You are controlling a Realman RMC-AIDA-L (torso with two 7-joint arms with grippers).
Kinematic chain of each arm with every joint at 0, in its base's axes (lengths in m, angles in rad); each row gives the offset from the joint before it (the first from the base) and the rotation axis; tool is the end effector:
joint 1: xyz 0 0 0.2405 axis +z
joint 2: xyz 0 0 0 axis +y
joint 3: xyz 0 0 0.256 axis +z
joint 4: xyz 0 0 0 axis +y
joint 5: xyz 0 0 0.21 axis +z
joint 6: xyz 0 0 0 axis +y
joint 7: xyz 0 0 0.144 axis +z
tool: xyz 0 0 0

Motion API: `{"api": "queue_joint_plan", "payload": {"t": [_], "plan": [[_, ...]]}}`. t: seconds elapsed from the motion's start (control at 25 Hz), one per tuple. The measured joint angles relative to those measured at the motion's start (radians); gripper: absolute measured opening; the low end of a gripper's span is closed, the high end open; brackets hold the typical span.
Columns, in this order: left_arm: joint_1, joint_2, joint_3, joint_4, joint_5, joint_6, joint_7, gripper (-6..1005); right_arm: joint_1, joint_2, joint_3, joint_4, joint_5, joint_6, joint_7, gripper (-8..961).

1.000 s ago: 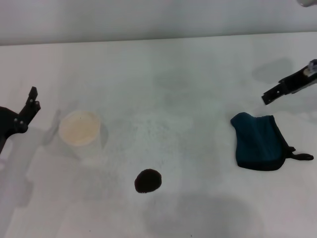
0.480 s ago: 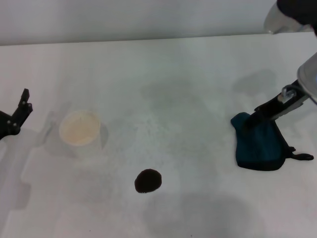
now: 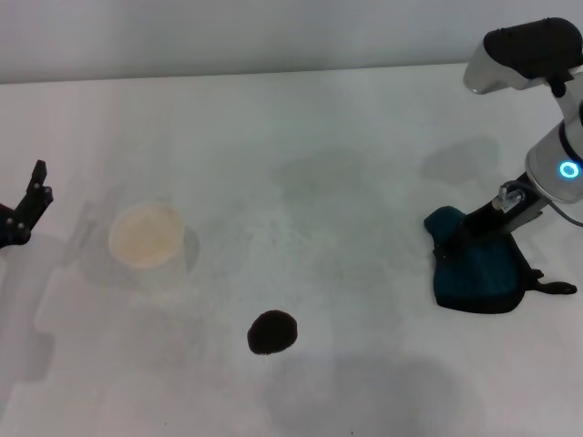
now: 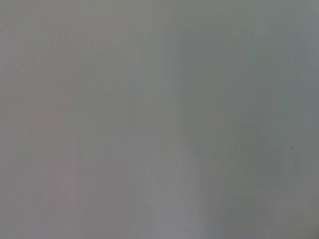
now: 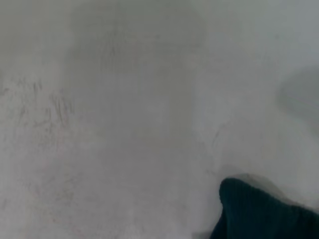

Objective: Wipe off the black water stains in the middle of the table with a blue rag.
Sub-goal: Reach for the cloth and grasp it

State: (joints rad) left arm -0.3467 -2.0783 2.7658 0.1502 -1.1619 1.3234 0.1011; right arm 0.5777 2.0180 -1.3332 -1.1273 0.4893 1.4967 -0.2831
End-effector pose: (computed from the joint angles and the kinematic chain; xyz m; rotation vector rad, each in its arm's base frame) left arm -0.3336 0.2830 -0.0311 -1.7246 -0.2758 -0.5499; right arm 0.2544 0.3529 0.0109 -2.2060 1.4916 -0.5478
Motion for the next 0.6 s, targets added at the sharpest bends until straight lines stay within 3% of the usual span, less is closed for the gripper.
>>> {"api": "queue_joint_plan", "payload": {"t": [0.36, 0.6], "plan": [[0.001, 0.000, 0.000, -0.001, 0.002, 0.000, -0.001, 880, 0.005, 0.000, -0.042, 0.038, -0.004, -0.035, 0.019, 711], [-0.001, 0.000, 0.000, -0.007, 0.002, 0.001, -0.001, 880, 0.010, 0.000, -0.064, 0.039, -0.005, -0.037, 0.022, 487]]}}
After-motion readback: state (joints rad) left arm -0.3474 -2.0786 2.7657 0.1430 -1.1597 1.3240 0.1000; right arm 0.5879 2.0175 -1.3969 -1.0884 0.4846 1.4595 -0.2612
